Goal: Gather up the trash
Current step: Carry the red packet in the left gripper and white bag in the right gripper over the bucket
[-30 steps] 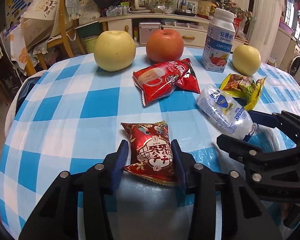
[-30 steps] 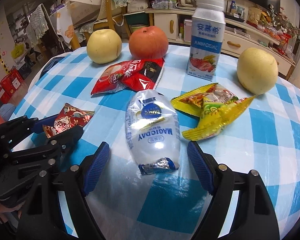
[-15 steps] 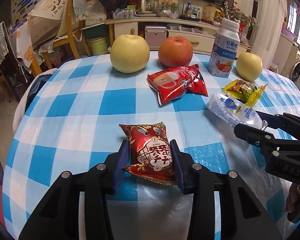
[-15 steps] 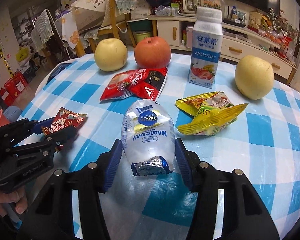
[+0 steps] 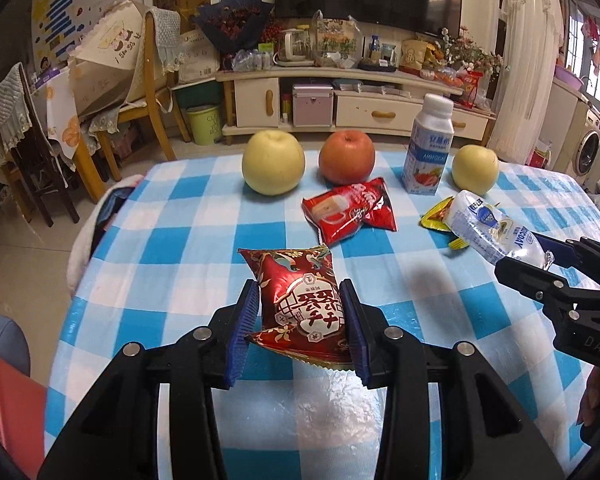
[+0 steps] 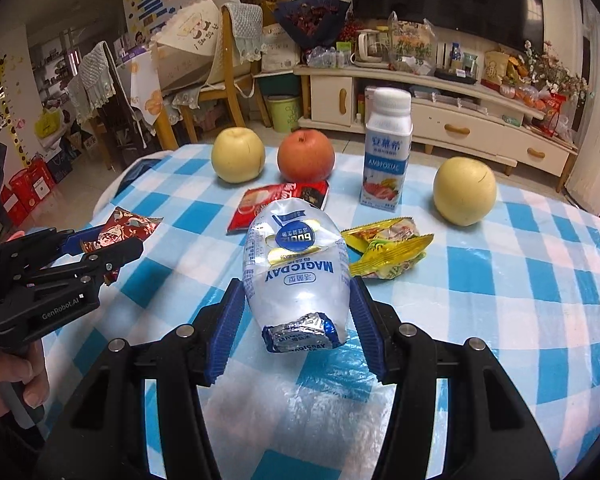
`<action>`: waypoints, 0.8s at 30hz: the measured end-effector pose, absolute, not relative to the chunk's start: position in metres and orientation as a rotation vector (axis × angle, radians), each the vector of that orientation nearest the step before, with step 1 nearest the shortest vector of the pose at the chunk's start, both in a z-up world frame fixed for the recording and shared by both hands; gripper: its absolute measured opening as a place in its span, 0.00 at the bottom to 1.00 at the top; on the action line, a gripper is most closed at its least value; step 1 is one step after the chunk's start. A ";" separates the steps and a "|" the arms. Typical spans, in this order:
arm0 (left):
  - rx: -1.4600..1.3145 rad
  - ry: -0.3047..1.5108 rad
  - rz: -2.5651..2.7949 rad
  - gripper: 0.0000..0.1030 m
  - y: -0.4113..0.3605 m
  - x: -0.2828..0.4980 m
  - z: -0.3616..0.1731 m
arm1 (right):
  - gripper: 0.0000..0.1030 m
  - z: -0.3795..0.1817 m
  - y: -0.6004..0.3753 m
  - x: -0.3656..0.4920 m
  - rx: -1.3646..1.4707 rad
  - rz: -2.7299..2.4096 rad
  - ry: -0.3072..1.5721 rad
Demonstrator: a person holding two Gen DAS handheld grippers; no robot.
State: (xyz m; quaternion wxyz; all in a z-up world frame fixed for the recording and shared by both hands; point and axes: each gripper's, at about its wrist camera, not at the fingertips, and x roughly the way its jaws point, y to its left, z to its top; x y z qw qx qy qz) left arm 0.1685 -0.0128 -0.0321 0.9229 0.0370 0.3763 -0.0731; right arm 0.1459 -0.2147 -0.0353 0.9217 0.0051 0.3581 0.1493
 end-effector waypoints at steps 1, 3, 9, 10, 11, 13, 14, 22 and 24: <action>0.079 0.763 -0.149 0.41 -0.012 0.165 -0.027 | 0.53 -0.030 -0.214 0.141 0.012 0.308 0.727; 0.080 0.744 -0.146 0.41 -0.010 0.156 -0.016 | 0.53 -0.020 -0.210 0.132 0.009 0.314 0.711; 0.076 0.689 -0.120 0.41 0.006 0.127 0.015 | 0.53 0.012 -0.191 0.106 -0.010 0.352 0.656; 0.076 0.683 -0.115 0.41 0.009 0.123 0.019 | 0.53 0.018 -0.186 0.102 -0.013 0.362 0.647; 0.075 0.674 -0.107 0.41 0.014 0.118 0.023 | 0.53 0.022 -0.181 0.099 -0.016 0.372 0.639; 0.070 0.662 -0.091 0.41 0.025 0.108 0.031 | 0.53 0.033 -0.167 0.093 -0.024 0.398 0.622; 0.066 0.656 -0.079 0.41 0.032 0.104 0.034 | 0.53 0.038 -0.160 0.090 -0.028 0.411 0.616; 0.026 0.619 0.037 0.41 0.105 0.073 0.056 | 0.53 0.071 -0.085 0.078 -0.051 0.554 0.569; 0.013 0.611 0.072 0.41 0.128 0.065 0.060 | 0.53 0.076 -0.063 0.076 -0.063 0.587 0.561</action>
